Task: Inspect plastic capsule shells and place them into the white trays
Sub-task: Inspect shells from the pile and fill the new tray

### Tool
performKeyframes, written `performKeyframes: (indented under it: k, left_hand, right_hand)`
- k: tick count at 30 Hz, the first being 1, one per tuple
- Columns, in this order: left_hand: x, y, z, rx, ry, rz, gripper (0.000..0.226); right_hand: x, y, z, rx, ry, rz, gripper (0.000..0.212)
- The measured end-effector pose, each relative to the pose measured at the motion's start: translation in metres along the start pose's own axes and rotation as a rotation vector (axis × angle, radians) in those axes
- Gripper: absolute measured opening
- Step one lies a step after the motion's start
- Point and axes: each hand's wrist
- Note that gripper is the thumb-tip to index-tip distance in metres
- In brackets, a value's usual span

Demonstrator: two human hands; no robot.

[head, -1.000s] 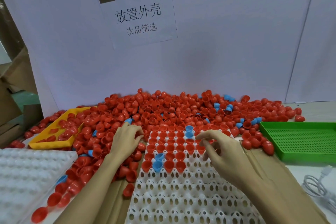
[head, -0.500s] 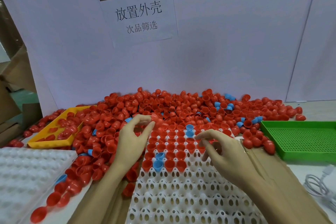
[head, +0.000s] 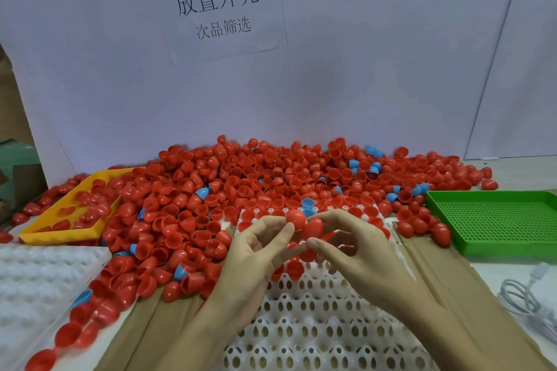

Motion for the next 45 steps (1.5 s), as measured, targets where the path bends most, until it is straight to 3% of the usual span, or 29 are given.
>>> performKeyframes:
  k: [8, 13, 21, 27, 33, 36, 42, 45]
  left_hand:
    - [-0.002, -0.005, -0.003, -0.038, -0.03, -0.119, 0.027]
    - [0.0, -0.002, -0.003, -0.056, -0.042, -0.185, 0.025]
    - [0.006, 0.008, -0.006, 0.066, 0.024, 0.363, 0.041]
    - [0.006, 0.009, -0.008, 0.075, -0.017, 0.393, 0.017]
    - [0.003, 0.008, -0.007, 0.069, -0.039, 0.486, 0.017]
    - [-0.014, -0.001, -0.002, 0.027, -0.128, 0.582, 0.013]
    - [-0.081, -0.018, 0.004, 0.004, -0.502, 0.201, 0.029]
    - [-0.105, -0.027, 0.001, 0.031, -0.499, 0.115, 0.053]
  right_hand:
    - [-0.002, 0.006, -0.002, 0.031, 0.043, 0.287, 0.022]
    - [0.003, 0.006, -0.002, 0.061, 0.042, 0.329, 0.025]
    - [0.007, 0.005, 0.0, 0.122, 0.035, 0.621, 0.028]
    - [0.004, 0.007, 0.0, 0.11, 0.037, 0.654, 0.029]
    - [0.003, 0.011, 0.002, 0.163, 0.047, 0.728, 0.042]
    - [0.002, 0.013, 0.003, 0.177, 0.058, 0.811, 0.047]
    - [-0.003, 0.009, 0.006, 0.228, -0.029, 0.868, 0.053]
    - [-0.006, 0.006, 0.007, 0.267, -0.058, 0.911, 0.054]
Point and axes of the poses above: each hand's wrist, its own z-axis towards the middle knuckle, its own x-axis out of the palm, y = z × x, and after that the axes turned 15 degrees about y, right-handed
